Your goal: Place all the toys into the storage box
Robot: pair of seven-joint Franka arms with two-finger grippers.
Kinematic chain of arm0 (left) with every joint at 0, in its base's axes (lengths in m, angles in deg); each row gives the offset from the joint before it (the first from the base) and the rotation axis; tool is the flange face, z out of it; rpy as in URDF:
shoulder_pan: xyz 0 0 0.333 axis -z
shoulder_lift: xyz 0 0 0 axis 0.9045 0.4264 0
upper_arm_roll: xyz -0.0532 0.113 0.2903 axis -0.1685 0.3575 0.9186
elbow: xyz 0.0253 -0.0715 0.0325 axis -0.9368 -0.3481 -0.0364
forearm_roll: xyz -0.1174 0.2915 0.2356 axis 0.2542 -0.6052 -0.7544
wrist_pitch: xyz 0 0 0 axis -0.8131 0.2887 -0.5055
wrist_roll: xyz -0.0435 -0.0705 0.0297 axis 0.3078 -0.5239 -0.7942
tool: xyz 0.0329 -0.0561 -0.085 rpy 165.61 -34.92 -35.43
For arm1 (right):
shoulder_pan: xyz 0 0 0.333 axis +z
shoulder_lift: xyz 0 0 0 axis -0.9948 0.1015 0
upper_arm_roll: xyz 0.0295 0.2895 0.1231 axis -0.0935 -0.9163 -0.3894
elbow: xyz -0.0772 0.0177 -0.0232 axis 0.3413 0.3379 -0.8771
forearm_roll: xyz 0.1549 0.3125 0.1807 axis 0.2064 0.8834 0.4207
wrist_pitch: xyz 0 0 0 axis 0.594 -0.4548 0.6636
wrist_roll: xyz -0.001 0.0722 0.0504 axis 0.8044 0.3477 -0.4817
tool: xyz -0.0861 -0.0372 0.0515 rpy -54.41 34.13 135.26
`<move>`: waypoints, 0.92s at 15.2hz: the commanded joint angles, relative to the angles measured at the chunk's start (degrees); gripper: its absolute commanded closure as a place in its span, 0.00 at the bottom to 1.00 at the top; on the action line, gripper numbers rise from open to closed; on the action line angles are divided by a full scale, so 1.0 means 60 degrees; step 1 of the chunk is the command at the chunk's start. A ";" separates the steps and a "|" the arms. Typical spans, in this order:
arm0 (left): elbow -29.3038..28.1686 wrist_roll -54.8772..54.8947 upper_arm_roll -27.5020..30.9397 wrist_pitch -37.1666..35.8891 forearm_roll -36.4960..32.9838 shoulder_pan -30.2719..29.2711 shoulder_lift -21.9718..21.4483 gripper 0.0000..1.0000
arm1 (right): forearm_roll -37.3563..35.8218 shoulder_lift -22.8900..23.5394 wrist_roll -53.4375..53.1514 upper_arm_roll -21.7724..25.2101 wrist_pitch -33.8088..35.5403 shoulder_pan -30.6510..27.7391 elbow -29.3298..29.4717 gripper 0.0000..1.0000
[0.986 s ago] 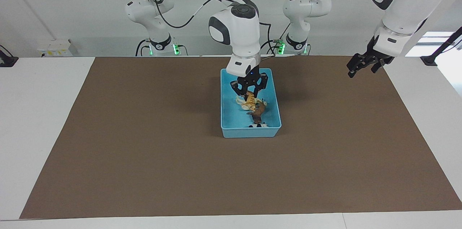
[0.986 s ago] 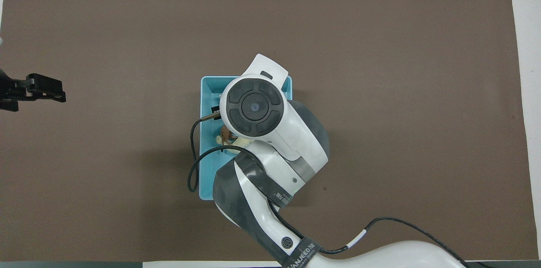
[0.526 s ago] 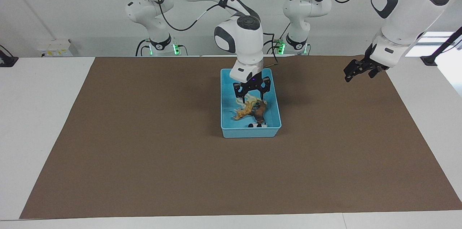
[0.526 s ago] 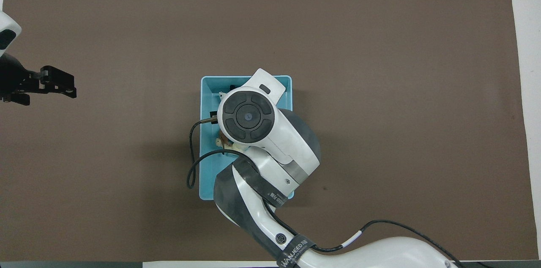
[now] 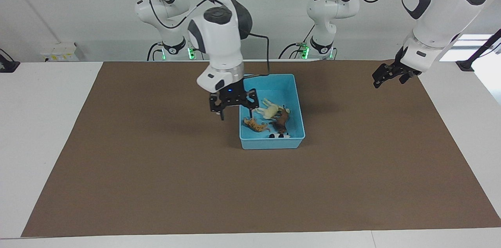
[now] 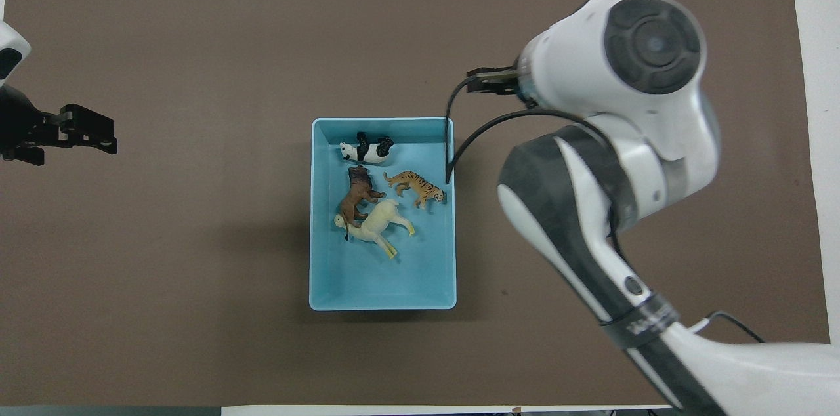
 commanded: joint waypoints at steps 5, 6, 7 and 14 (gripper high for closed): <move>-0.0177 0.0130 0.0072 0.0114 -0.0103 0.0675 -0.0284 0.00 | 0.0282 -0.1285 0.2493 -0.0169 0.3081 -0.2520 -0.0227 0.00; -0.0278 0.0116 0.0072 0.0202 -0.0074 0.0675 -0.0313 0.00 | 0.0282 -0.1592 0.2609 -0.0169 0.3521 -0.2696 -0.0300 0.00; -0.0308 0.0101 0.0072 0.0174 -0.0074 0.0675 -0.0327 0.00 | 0.0282 -0.1871 0.2857 -0.0155 0.3932 -0.2872 -0.0416 0.00; -0.0308 0.0043 0.0145 0.0159 -0.0074 0.0528 -0.0328 0.00 | 0.0253 -0.3324 0.3445 0.0373 0.4259 -0.3240 -0.1795 0.00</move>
